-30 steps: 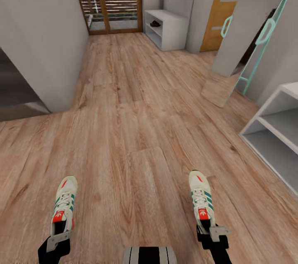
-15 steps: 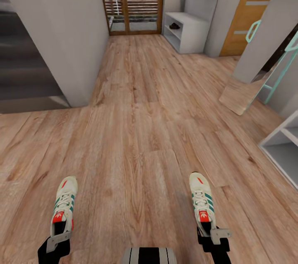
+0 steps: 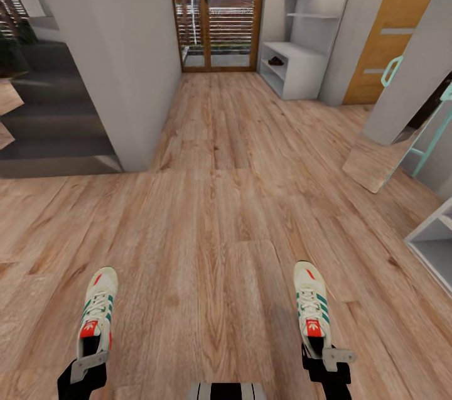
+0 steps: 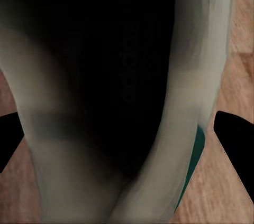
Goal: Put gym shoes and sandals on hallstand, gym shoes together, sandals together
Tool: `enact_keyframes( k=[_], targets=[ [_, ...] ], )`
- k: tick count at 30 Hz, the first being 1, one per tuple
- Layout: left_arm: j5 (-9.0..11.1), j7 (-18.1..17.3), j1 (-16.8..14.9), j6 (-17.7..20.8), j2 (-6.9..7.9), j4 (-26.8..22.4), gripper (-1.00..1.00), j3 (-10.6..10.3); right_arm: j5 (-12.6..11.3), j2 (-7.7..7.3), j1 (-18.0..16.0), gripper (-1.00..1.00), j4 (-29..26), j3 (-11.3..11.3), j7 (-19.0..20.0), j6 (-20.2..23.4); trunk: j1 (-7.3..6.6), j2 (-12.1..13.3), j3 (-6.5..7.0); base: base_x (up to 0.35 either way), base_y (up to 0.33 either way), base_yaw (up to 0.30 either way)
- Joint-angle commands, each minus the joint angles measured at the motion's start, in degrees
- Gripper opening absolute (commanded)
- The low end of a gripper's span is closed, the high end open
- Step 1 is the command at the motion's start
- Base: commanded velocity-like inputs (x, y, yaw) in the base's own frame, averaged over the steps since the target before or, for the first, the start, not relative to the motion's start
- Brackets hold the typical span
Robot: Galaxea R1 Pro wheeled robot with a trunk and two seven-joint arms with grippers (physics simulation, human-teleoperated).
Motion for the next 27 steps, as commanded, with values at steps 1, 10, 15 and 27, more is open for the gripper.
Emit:
enact_keyframes(
  k=[1,10,15,27],
  targets=[
    [-0.6,-0.2,0.0,-0.2,-0.03,0.1,-1.0,0.5,-0.1,-0.04,0.0,-1.0,0.0,0.5,-0.5,-0.1,-0.03,0.0,0.28,0.0,0.0,0.079],
    [-0.6,-0.2,0.0,-0.2,-0.03,0.1,-1.0,0.5,-0.1,-0.04,0.0,-1.0,0.1,0.5,-0.5,-0.1,-0.26,0.1,3.04,0.0,0.0,0.077],
    [-0.6,-0.2,0.0,-0.2,-0.03,0.1,-1.0,0.5,-0.1,-0.04,0.0,-1.0,0.1,0.5,-0.5,-0.1,-0.39,0.2,4.58,0.0,0.0,0.071],
    [-0.6,-0.2,0.0,-0.2,-0.03,0.1,-1.0,0.5,-0.1,-0.04,0.0,-1.0,0.0,0.5,-0.5,-0.1,-0.7,0.4,7.75,0.0,0.0,0.023]
  ],
)
